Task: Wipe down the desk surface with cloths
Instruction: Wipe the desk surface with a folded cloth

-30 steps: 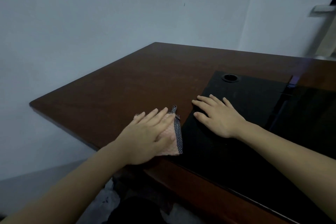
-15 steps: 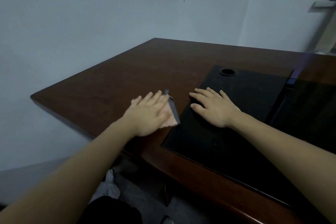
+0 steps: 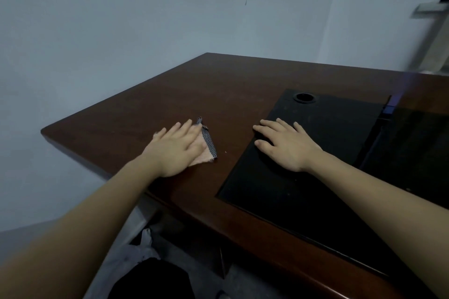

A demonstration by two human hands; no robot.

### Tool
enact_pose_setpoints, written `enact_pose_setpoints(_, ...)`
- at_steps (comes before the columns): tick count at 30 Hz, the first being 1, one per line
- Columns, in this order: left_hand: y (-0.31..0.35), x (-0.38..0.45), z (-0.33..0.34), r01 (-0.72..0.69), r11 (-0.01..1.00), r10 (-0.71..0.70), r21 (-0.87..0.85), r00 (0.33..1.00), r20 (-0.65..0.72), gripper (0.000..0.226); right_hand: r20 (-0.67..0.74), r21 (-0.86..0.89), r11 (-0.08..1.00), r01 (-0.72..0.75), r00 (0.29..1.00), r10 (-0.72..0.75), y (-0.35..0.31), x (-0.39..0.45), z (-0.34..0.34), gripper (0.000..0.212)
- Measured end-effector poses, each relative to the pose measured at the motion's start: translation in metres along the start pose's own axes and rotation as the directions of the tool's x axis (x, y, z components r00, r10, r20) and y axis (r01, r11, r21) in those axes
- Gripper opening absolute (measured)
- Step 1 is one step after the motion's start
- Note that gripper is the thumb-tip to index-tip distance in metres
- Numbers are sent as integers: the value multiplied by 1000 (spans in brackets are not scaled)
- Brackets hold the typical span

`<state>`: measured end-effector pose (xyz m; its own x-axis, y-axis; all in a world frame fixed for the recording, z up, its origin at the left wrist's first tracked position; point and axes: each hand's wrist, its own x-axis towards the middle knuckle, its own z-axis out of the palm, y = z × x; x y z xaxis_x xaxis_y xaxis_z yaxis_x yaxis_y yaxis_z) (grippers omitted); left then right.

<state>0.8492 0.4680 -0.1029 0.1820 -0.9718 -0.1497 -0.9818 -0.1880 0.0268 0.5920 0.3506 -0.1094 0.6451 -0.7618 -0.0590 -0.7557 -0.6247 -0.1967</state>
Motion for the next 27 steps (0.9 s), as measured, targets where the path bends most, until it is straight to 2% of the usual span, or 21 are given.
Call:
enact_pose_setpoints(3,13,5,0,-6,1000,6,-22,1000,-6,64,-2,0,1000,-2,1000,2,0,1,-1,57)
enact_pose_setpoints(8,45,-40,12,-253,967,254,26,966,-40,62,6,-7,1000,1,1000,-1,-1,0,-2,57)
enact_pose_setpoints(11,47,-64,15,-322,947,322,8,945,-50,65,11,-9,1000,0,1000,0,-1,1,-1,57)
enact_pose_setpoints(16,12,-50,9,-277,961,277,13,961,-4,80,7,-2,1000,3,1000,-3,-2,1,-1,57)
enact_pose_setpoints(20,-28,-8,-1,-17,999,17,40,1000,14,96,5,6,1000,2,1000,-2,-1,1,0,57)
enact_pose_setpoints(22,-27,6,-3,72,997,-73,41,997,9,82,8,6,1000,-2,1000,2,-1,0,-1,58)
enact_pose_setpoints(24,-11,10,-3,83,996,-83,23,997,-6,67,9,5,1000,0,1000,0,-2,0,-1,57)
enact_pose_setpoints(27,20,-2,0,-40,999,40,12,999,-6,63,5,3,1000,-3,1000,3,-2,-1,-1,57)
